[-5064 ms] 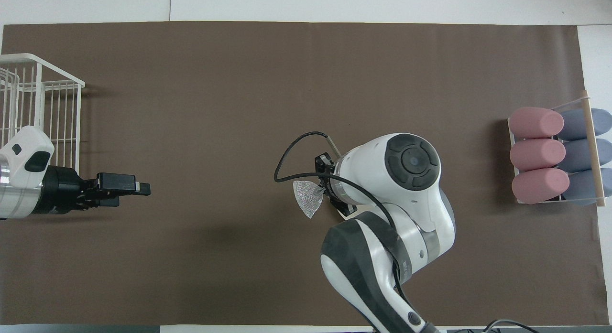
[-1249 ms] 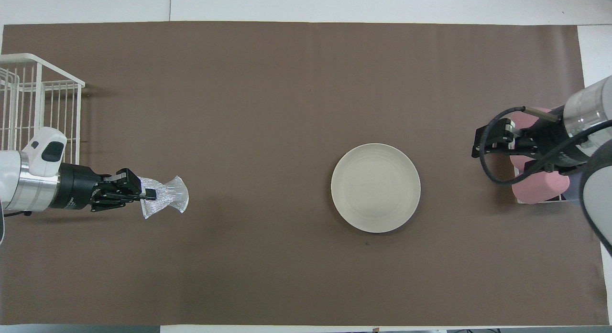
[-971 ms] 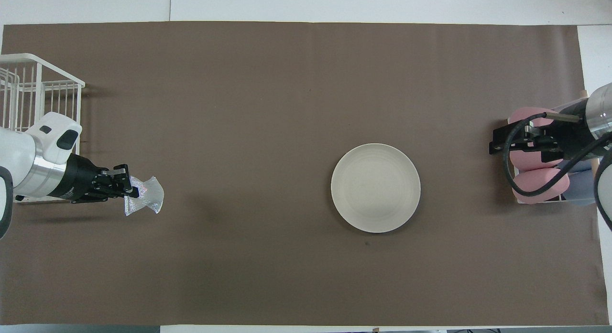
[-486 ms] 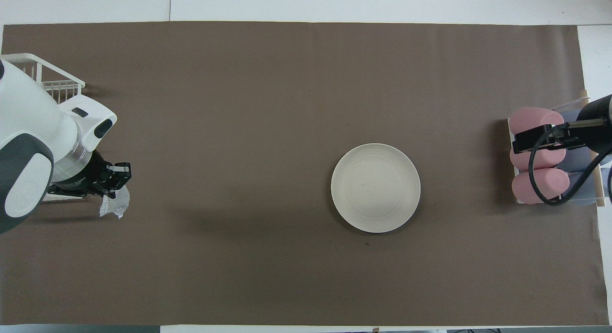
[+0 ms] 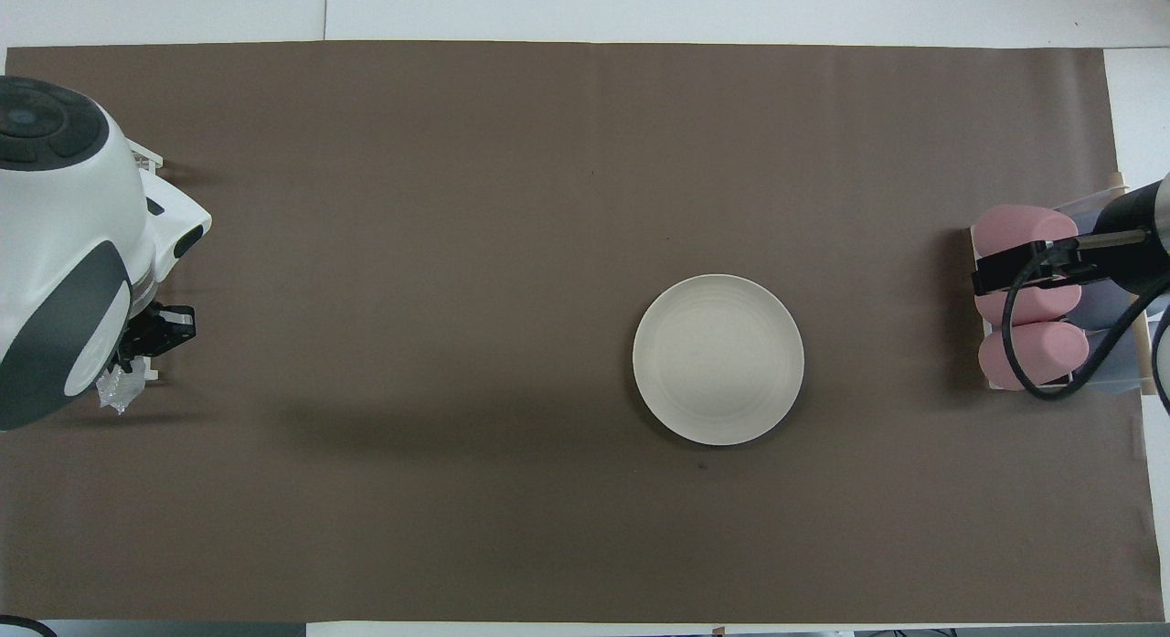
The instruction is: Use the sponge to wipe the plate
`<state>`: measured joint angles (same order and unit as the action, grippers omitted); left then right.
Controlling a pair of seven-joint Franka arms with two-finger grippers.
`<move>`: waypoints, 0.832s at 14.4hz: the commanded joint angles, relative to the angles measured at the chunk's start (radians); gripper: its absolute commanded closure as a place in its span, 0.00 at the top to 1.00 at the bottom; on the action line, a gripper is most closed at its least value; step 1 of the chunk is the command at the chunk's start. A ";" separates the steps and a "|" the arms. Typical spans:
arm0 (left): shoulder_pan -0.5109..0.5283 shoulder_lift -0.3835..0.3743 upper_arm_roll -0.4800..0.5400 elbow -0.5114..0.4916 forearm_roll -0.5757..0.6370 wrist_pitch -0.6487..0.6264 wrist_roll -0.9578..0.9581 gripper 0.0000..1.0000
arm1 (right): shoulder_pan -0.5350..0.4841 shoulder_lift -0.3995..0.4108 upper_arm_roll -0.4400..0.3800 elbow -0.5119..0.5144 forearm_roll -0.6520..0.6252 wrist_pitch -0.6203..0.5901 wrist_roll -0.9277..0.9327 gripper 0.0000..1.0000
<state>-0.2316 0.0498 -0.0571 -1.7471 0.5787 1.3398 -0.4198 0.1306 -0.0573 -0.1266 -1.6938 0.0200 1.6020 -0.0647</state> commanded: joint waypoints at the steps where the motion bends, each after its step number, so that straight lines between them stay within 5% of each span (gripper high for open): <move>1: -0.017 0.073 0.010 0.040 0.162 -0.025 -0.011 0.00 | 0.011 -0.009 -0.013 -0.020 -0.015 0.012 -0.015 1.00; 6: -0.005 0.097 0.011 0.023 0.320 0.039 -0.010 0.00 | -0.037 0.008 0.016 0.003 -0.018 0.024 -0.067 1.00; 12: 0.060 0.232 0.013 0.032 0.475 0.162 -0.008 0.00 | -0.088 0.001 0.019 -0.013 -0.034 0.032 -0.066 1.00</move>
<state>-0.1957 0.2276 -0.0451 -1.7339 1.0031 1.4681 -0.4243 0.0680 -0.0527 -0.1255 -1.6968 0.0051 1.6287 -0.1271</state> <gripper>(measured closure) 0.952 0.000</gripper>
